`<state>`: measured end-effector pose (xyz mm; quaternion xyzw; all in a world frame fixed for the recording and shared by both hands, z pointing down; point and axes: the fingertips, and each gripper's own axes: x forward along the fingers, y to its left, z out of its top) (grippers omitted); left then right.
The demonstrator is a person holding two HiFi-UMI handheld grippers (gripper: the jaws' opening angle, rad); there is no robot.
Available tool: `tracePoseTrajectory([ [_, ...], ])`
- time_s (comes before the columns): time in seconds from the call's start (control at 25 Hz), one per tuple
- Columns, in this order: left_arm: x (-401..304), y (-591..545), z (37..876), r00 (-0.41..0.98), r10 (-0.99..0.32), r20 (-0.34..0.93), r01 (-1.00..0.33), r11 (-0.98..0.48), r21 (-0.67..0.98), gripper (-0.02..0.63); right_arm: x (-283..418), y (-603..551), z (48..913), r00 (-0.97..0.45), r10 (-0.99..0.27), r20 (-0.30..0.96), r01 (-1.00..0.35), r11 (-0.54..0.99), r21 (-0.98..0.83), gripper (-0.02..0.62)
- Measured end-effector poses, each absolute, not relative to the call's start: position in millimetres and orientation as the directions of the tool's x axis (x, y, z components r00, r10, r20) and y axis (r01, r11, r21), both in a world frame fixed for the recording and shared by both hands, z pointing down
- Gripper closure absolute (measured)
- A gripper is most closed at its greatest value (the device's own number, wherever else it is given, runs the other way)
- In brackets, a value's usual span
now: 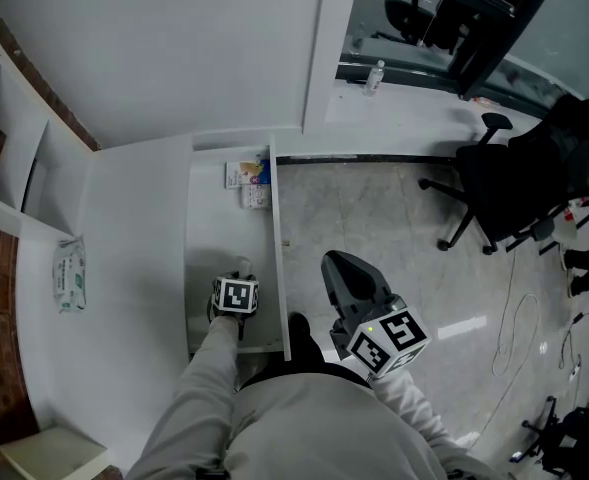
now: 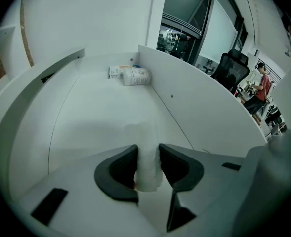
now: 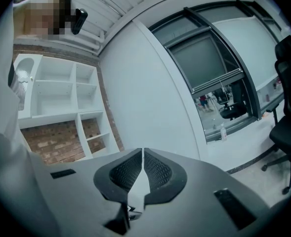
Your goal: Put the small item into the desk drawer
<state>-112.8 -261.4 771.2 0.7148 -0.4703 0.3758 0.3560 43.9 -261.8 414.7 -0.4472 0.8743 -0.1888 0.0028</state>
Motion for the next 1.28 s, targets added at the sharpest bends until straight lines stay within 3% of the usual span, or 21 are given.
tracePoseTrajectory([
  [0.8,-110,-257,770,0.301,-0.353,0.886,-0.925,-0.333,0.182,0.436,35,-261,419,-0.606,-0.776,0.175,-0.777,0.530,-0.339,0.568],
  [1.04,-113,-270,757,0.322,-0.432,0.843,-0.928,-0.319,0.191,0.420,32,-259,416,-0.614,-0.772,0.165,-0.770,0.540,-0.339,0.568],
  [1.28,-122,-294,684,0.315,-0.573,0.756,-0.938,-0.311,0.154,0.426,24,-256,414,-0.635,-0.756,0.158,-0.753,0.561,-0.345,0.568],
])
